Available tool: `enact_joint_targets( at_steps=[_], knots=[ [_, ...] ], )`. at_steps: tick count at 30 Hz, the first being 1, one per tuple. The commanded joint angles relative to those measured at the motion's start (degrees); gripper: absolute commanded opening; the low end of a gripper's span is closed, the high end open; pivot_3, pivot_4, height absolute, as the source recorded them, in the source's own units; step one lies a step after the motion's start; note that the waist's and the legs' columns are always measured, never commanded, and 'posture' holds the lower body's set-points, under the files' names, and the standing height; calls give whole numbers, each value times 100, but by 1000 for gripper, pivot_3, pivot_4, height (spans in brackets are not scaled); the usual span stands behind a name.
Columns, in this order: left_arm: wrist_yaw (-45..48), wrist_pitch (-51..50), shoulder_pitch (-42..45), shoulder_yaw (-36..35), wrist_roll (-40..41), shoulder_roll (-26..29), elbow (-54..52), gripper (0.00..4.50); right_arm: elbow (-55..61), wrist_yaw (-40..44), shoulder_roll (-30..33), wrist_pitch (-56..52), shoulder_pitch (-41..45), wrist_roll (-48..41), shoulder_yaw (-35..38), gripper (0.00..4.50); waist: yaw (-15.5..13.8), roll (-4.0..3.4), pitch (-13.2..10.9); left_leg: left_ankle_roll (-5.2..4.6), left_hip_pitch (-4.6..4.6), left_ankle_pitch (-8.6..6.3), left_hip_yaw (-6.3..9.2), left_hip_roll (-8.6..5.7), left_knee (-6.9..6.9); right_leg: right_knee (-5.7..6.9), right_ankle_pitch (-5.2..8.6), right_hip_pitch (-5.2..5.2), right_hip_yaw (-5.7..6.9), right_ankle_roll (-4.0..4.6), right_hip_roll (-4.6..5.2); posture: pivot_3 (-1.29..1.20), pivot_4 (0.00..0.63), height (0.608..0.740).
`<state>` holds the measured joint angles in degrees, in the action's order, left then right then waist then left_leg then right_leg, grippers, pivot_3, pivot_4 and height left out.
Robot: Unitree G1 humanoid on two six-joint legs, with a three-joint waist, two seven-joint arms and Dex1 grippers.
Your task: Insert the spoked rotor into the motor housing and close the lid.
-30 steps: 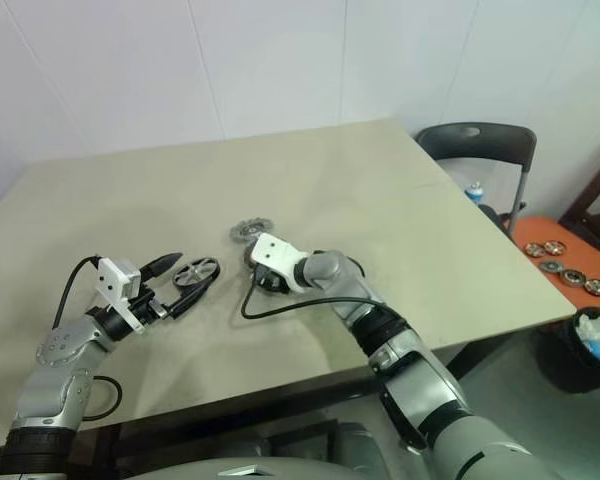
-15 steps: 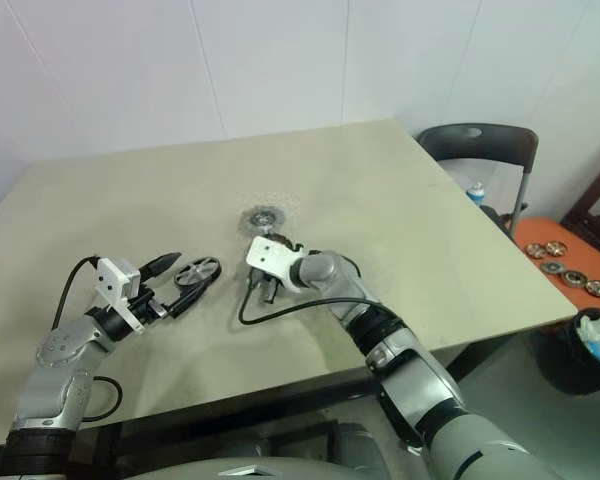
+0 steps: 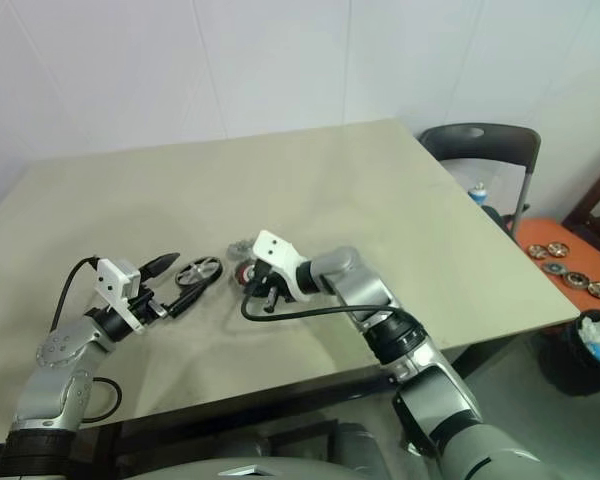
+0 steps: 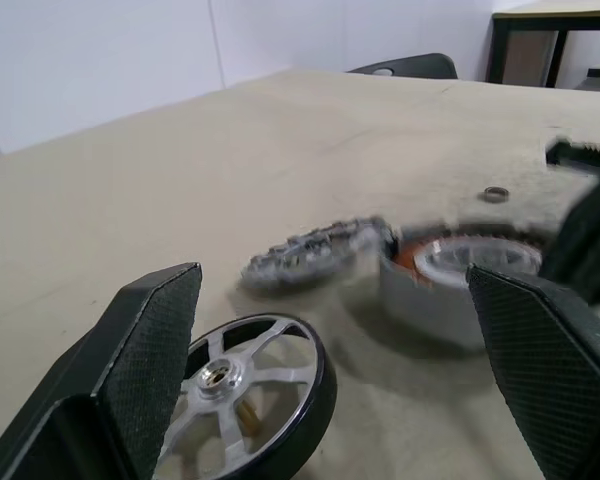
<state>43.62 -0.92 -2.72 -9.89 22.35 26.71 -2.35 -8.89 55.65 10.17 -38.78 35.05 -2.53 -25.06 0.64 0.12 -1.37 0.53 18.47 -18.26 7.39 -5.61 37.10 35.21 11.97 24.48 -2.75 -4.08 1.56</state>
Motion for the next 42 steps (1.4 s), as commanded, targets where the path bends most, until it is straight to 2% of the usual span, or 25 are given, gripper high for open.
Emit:
enact_joint_targets(
  at_steps=[1, 4, 9, 12, 16, 20, 24, 35, 42],
  knots=[
    [-9, 99, 69, -69, -21, 41, -81, 4500, -244, -358, -113, 385, 26, 95, 5, 797, 7, 0, 0, 0, -2, 0, -1, 0, 0, 0, 0, 0, 0, 0, -1, 0, 0, 740],
    [8, 101, 90, -85, -34, 60, -48, 4500, -492, -579, -308, 585, 61, -160, 382, 1710, 5, 1, 0, 2, -3, 1, -1, 1, 0, 3, 0, -1, 1, 0, -1, 0, 0, 740],
    [20, 100, 81, -87, -43, 64, -46, 4500, -883, -985, -317, 1003, 81, -641, 1380, 1710, -21, 1, 0, 3, -3, 2, 1, -1, 3, 1, 0, -4, 2, 0, 0, 0, 0, 740],
    [40, 104, 65, -92, -37, 73, -37, 4500, -762, -1098, 53, 953, -172, -824, 1871, 1710, -20, 2, 0, 0, -1, 0, 0, -4, 2, -6, 0, -5, 2, 0, 3, 0, 0, 740],
    [108, 114, 152, -54, -48, 83, 104, 4500, -576, -1181, 469, 949, -583, -889, 2151, 1710, -11, 1, -1, -5, 1, -2, 0, -2, -5, -11, 0, -3, -2, 0, 3, 0, 0, 740],
    [225, 139, 371, 41, -68, 62, 280, 4500, -885, -1756, 753, 1377, -800, -382, 2119, 1710, 22, -3, -5, -4, -1, -2, -8, 4, -3, -6, 0, -2, -9, -1, -2, 0, 0, 740],
    [310, 156, 488, 93, -100, 30, 401, 4500, -1186, -2243, 692, 1555, -811, -202, 2159, 1710, 13, -3, -4, -1, -10, 0, -8, 5, 4, -3, 1, -13, -9, -2, -3, 0, 0, 740],
    [386, 202, 507, 86, -55, 50, 474, 4500, -1307, -2374, 279, 1594, -852, 35, 1690, 1710, 21, 1, -3, -2, -8, 0, -8, 6, 3, -6, 0, -12, -10, -1, -3, 0, 0, 740],
    [401, 193, 413, 2, 22, 119, 392, 4500, -1622, -2630, -152, 1676, -529, 234, 1596, 1710, 59, 3, -2, -1, -16, 1, -10, 17, 3, 3, 0, -12, -10, 0, -15, 0, 0, 740]
  ],
)
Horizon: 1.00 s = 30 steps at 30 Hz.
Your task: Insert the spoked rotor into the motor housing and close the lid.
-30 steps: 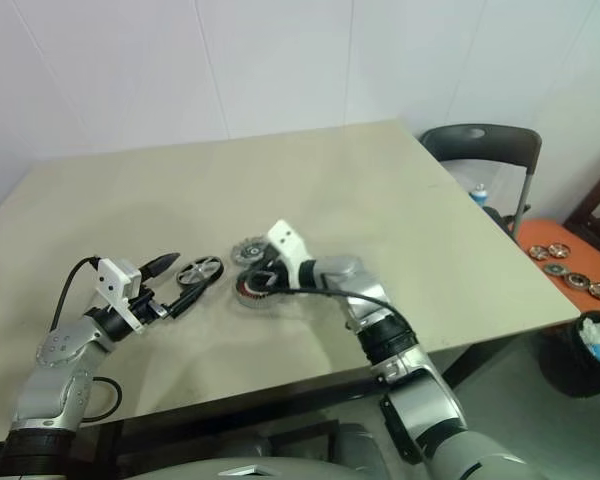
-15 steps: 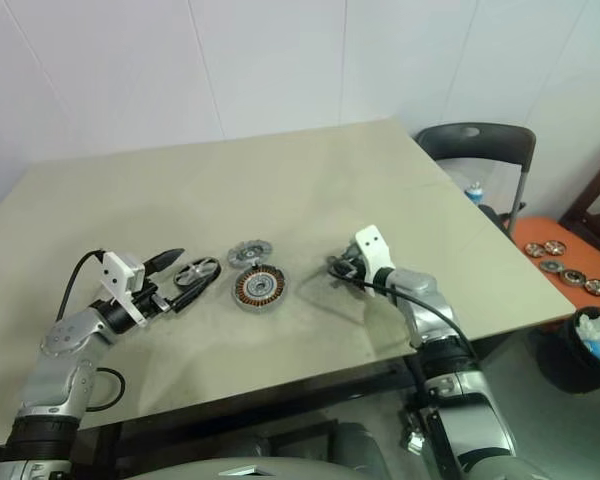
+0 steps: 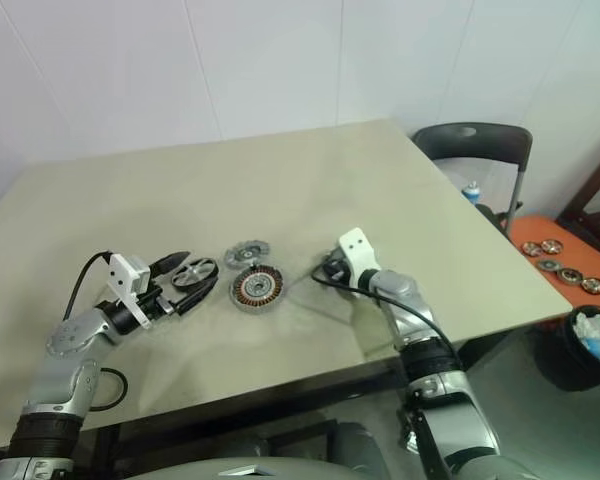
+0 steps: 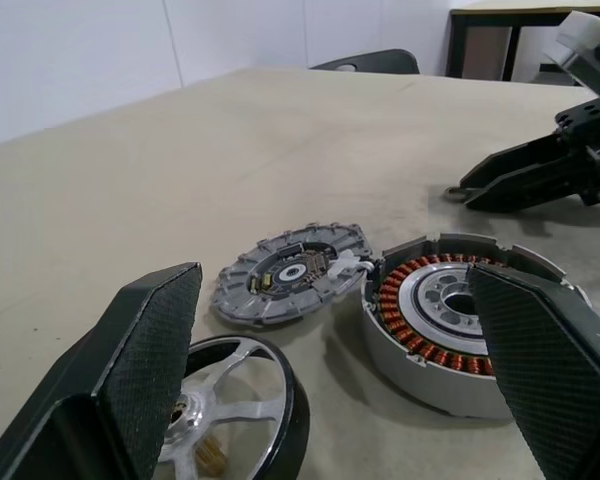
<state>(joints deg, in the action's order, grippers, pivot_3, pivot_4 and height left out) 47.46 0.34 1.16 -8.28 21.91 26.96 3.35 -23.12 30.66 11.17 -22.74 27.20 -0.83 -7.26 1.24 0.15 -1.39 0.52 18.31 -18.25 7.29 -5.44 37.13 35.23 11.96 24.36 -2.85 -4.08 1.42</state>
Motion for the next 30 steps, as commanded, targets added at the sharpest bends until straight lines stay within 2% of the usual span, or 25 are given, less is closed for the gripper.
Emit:
enact_joint_targets(
  at_steps=[1, 9, 19, 22, 29, 30],
  knots=[
    [17, 72, 13, -160, 65, 94, -188, 4500, -273, -195, -312, 77, 315, 82, -176, 1710, -1, 0, 0, 1, -1, 1, 0, 0, 0, 1, 0, 0, 0, 1, 0, 0, 0, 740],
    [-7, 69, -84, -178, 55, 105, -297, 4500, -447, -299, -598, -152, 529, 11, -86, 1710, -25, -1, -1, 3, 5, 1, 0, -4, -2, -2, -2, 4, 0, 3, 3, 0, 0, 740],
    [-48, 47, -169, -197, 58, 111, -362, 4500, -502, -377, -373, -99, 718, 27, 56, 1710, -39, -3, -2, 3, 6, 1, 0, -5, -1, -2, -1, 4, 0, 2, 4, 0, 0, 740],
    [-50, 61, -152, -178, 47, 91, -336, 4500, -451, -277, -298, -219, 663, 18, -19, 2228, -45, -3, -2, 3, 8, 1, 0, -6, -2, -5, -1, 5, 0, 2, 6, 0, 0, 740],
    [-52, 66, -98, -155, 28, 75, -281, 4500, -231, 81, -239, -606, 478, 29, -301, 4479, -29, -2, -1, 2, 7, 1, 0, -6, -3, -5, -1, 4, 0, 2, 5, 0, 0, 740],
    [-55, 66, -94, -154, 23, 76, -281, 4500, -206, 108, -239, -652, 462, 18, -308, 4479, -30, -2, -1, 2, 7, 1, 0, -5, -3, -5, -1, 4, 0, 2, 5, 0, 0, 740]
  ],
)
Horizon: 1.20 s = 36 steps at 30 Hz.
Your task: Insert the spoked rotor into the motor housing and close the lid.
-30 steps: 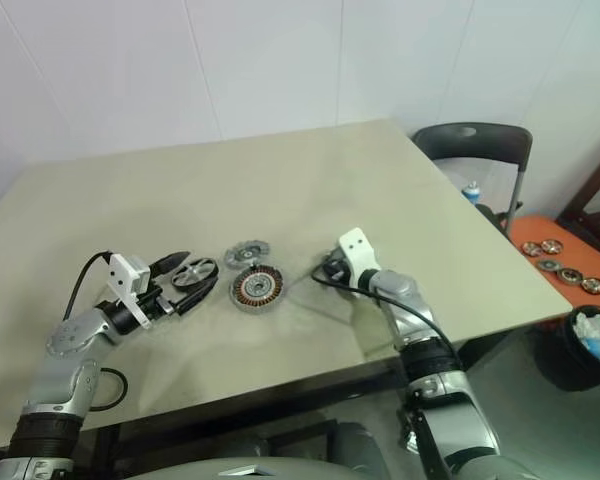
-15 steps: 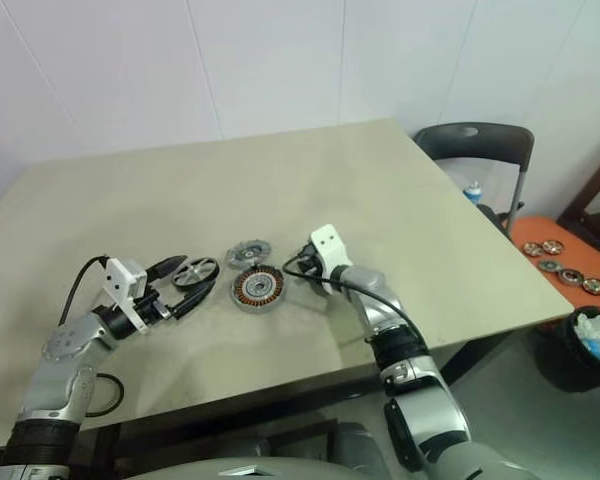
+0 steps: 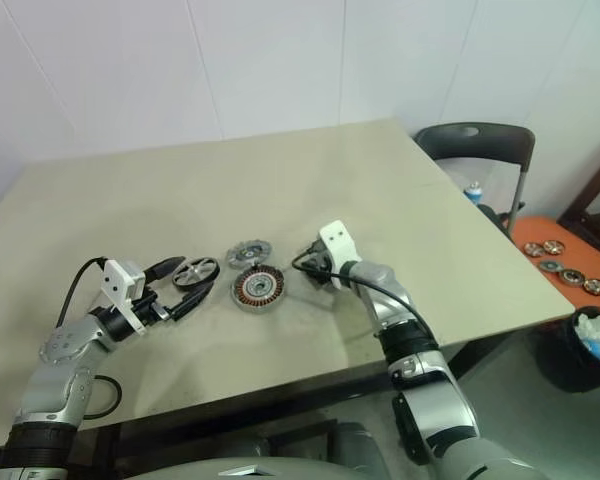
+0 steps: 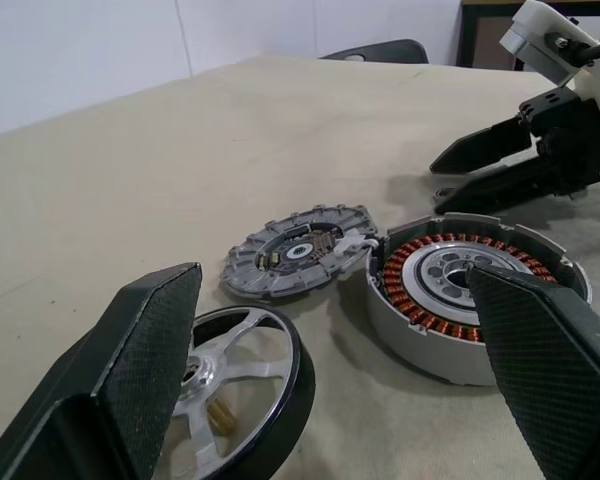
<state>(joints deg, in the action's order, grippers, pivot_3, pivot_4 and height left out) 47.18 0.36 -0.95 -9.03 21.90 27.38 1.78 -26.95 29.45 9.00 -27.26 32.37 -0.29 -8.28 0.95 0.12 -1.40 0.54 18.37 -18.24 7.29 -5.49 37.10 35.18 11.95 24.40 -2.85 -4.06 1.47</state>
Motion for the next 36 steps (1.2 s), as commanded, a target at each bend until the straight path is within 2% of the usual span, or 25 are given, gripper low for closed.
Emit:
enact_joint_targets(
  at_steps=[1, 5, 12, 24, 29, 32, 36],
  knots=[
    [-27, 67, 117, -82, 23, 36, -123, 4500, 196, 256, -29, -229, -63, -53, -205, 4479, 0, 0, 0, 0, 0, 0, 0, 0, 0, 0, 0, 0, 0, 0, 0, 0, 0, 740],
    [-45, 73, 116, -91, 10, 43, -130, 4500, 277, 309, -67, -289, -66, -115, -161, 4479, 0, 1, 1, 0, -1, 0, 0, 0, 0, 2, 0, 0, 0, 0, 0, 0, 0, 740],
    [-81, 67, 148, -70, -13, 45, -143, 4500, 422, 355, -118, -298, -91, -111, -193, 2289, 1, 1, 1, 0, -1, 0, 0, 0, 0, 1, 0, 0, 0, 0, -1, 0, 0, 740],
    [-147, 116, 199, -33, -59, 15, -99, 4500, 447, 421, -103, -171, -59, -133, -219, 2289, 2, 0, 0, 0, -1, 0, 0, 0, 1, 2, 0, 0, 0, 0, 0, 0, 0, 740],
    [-172, 156, 231, -24, -82, -12, -75, 4500, 420, 369, -100, -99, -32, -82, -236, 698, 0, 1, 0, 0, -1, 0, 0, 0, 1, 3, 0, 0, 0, 0, 0, 0, 0, 740],
    [-179, 166, 242, -39, -88, -7, -60, 4500, 366, 307, -116, 33, 53, -125, -138, 650, -6, 0, 0, 1, -1, 0, 0, 0, 2, 3, 0, -1, 0, 0, -1, 0, 0, 740],
    [-173, 169, 240, -54, -85, 8, -47, 4500, 745, 483, -330, 226, 191, -689, 258, 650, -6, -1, -1, 1, 2, 0, 0, 0, 1, 1, 0, 2, 0, 0, 0, 0, 0, 740]
  ],
)
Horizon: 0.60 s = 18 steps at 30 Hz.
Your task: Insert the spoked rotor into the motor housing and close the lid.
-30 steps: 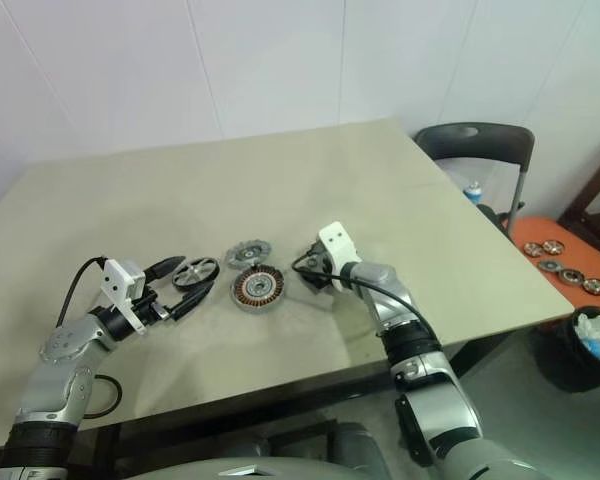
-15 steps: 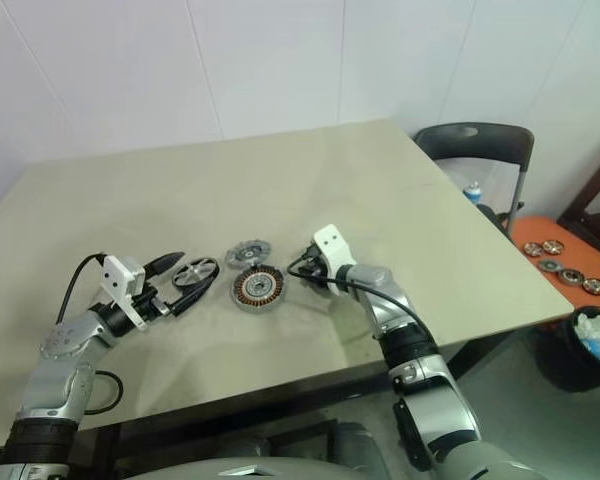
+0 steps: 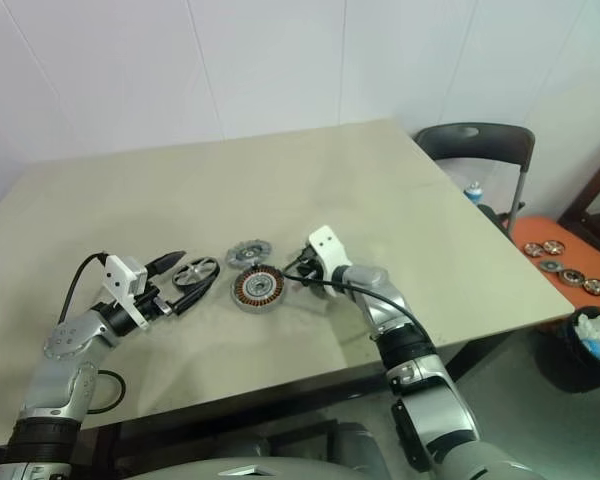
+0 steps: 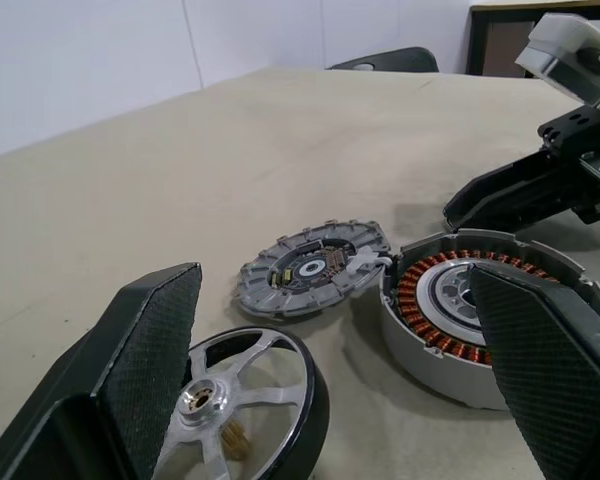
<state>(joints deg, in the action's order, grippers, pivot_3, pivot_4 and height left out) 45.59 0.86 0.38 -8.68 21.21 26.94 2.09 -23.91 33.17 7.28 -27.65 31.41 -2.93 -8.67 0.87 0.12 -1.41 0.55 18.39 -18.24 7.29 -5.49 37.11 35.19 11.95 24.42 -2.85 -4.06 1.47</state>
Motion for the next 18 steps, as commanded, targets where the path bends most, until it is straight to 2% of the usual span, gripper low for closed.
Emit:
enact_joint_targets(
  at_steps=[1, 4, 8, 11, 18],
  knots=[
    [-10, 120, 104, -92, -14, 57, -75, 4500, 546, 147, -200, 327, 306, -509, 334, 650, 2, -1, -1, 0, 2, 0, 0, 0, 0, 0, 0, 2, 0, 0, 0, 0, 0, 740],
    [-3, 116, 108, -92, -12, 63, -71, 4500, 837, 280, -296, 343, 327, -739, 368, 650, -3, -1, -1, 0, 3, 0, 1, 0, -1, 0, 0, 3, 0, 0, 0, 0, 0, 740],
    [112, 19, 116, -174, 81, 188, -60, 4500, 1337, 981, -80, -329, 148, -713, -460, 650, -5, -1, -1, 0, 2, 0, 1, 0, -1, 0, 0, 2, 0, 0, 0, 0, 0, 740],
    [227, 7, 100, -412, 177, 428, 42, 4500, 1306, 1074, 26, -666, 195, -568, -845, 650, -1, -1, -1, 0, 2, 0, 1, 0, -1, 0, 0, 3, 1, 0, 0, 0, 0, 740],
    [344, 52, -24, -878, 273, 837, 196, 4500, 1088, 1130, 108, -796, 441, -400, -1122, 650, -11, -2, -2, 0, 3, 0, 1, -2, -1, -1, 1, 4, 7, 0, 2, 0, 0, 740]
  ],
)
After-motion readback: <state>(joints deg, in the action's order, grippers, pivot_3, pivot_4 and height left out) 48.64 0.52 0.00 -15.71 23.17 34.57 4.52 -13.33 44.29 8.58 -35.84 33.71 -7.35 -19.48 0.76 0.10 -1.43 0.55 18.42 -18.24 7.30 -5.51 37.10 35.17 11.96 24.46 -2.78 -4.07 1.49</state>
